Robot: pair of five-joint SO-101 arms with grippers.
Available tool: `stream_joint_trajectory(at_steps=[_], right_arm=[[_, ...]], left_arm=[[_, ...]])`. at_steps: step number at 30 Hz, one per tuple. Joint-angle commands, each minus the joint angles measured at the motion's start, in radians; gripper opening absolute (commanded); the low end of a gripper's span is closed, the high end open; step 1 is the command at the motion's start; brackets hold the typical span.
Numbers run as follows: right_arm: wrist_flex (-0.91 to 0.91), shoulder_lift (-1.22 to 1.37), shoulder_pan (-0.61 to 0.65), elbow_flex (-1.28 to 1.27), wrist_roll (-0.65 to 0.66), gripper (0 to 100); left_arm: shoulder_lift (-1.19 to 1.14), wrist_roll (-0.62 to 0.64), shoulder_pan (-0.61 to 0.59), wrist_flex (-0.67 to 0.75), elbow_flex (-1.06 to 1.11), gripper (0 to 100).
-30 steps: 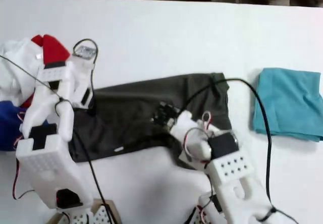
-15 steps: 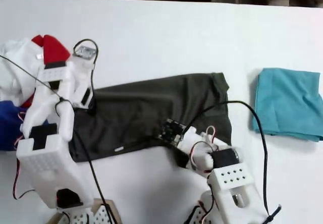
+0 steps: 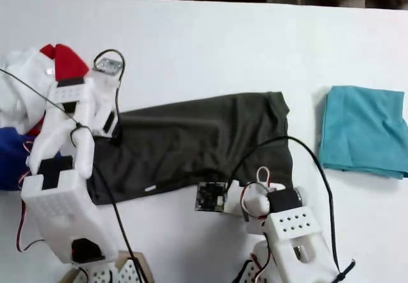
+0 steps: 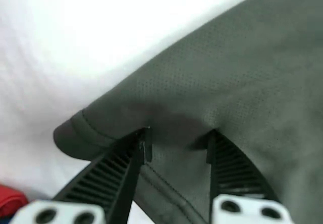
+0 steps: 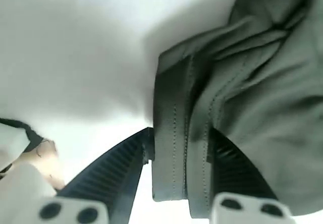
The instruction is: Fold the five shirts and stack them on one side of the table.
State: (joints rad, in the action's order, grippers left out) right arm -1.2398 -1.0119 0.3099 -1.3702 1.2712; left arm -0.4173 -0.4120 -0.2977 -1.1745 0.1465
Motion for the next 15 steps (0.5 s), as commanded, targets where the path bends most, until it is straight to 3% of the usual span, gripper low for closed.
stream_joint_trajectory(at_steps=[1, 8, 15], right_arm=[[0.001, -0.008, -0.012, -0.006, 0.008, 20.5], [0.251, 0.262, -0.096, 0.005, 0.003, 23.7], [0.232, 0.539, -0.108, 0.160, 0.005, 23.1]], left_arm=[[-0.012, 0.006, 0.017, 0.028, -0.021, 20], [-0.012, 0.006, 0.017, 0.028, -0.021, 20], [-0.012, 0.006, 0.017, 0.028, -0.021, 20]])
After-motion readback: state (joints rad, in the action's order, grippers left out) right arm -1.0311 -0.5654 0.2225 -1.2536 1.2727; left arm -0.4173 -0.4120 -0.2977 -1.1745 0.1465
